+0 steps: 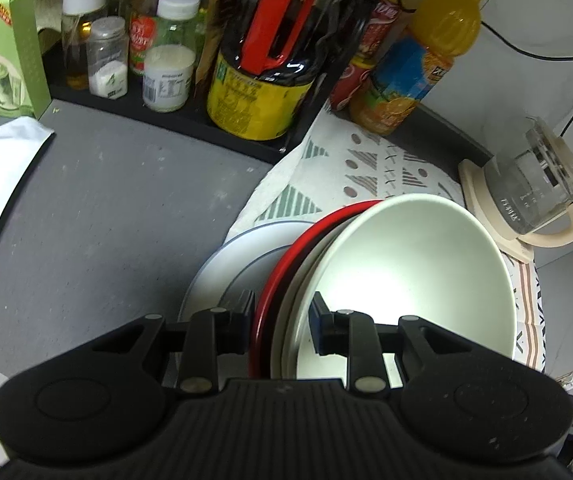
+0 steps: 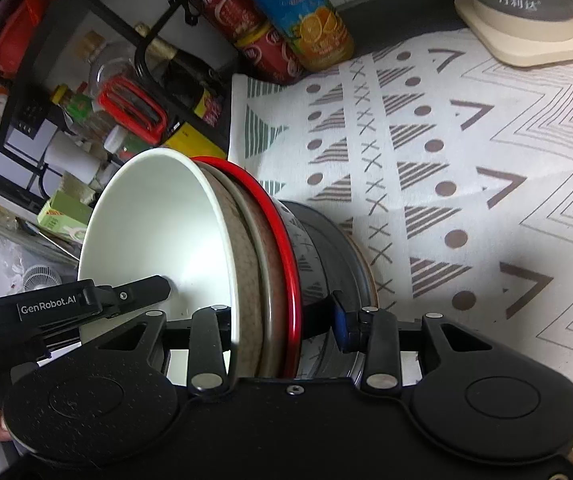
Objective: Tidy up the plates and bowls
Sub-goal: 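Lift the nested bowls with both grippers and carry them over the plate stack, then lower the nested bowls onto the 'BAKERY' plate and open both grippers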
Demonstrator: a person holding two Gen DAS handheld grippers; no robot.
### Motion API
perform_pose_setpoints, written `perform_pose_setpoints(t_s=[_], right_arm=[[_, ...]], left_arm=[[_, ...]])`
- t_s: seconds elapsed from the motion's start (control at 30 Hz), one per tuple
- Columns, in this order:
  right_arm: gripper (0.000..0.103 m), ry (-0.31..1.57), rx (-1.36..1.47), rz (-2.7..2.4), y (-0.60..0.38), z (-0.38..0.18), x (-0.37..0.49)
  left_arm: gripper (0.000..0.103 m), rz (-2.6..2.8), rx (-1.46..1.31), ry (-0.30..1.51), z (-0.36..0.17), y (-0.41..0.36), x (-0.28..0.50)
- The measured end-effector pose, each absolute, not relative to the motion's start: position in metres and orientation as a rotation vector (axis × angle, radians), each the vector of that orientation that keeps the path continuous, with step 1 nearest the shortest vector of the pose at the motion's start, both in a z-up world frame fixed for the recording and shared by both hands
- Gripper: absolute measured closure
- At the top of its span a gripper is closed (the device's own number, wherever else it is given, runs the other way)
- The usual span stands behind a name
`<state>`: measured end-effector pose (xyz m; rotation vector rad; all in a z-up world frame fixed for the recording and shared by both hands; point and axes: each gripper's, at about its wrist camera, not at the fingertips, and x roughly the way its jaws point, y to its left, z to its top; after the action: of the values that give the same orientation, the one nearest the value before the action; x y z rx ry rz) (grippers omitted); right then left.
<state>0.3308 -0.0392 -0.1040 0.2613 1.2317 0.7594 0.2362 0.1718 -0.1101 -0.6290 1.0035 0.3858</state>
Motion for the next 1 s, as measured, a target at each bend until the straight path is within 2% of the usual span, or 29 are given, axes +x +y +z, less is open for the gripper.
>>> perform_pose_setpoints(t_s=[0.53, 0.77, 0.87, 0.93, 1.0], right_arm=[[0.066, 1.266, 0.277, 0.696, -0.032, -0.125, 0.325], [0.056, 1.239, 0.314, 0.676, -0.032, -0.126, 0.324], [0.047, 1.203, 0.332, 0.662, -0.036, -0.118, 0.322], [0.036, 1.170, 0.329, 0.648, -0.038, -0.111, 0.320], [0.021, 1.135, 0.330, 0.633, -0.041, -0.103, 0.317]], left_arm=[[0.078, 0.364, -0.655, 1.022, -0.128, 0.180, 0.239], [0.075, 0.344, -0.588, 1.027, -0.126, 0.178, 0.243], [0.063, 0.329, -0.585, 1.043, -0.127, 0.181, 0.243], [0.036, 0.307, -0.589, 1.030, -0.124, 0.183, 0.240], [0.022, 0.291, -0.586, 1.003, -0.120, 0.184, 0.237]])
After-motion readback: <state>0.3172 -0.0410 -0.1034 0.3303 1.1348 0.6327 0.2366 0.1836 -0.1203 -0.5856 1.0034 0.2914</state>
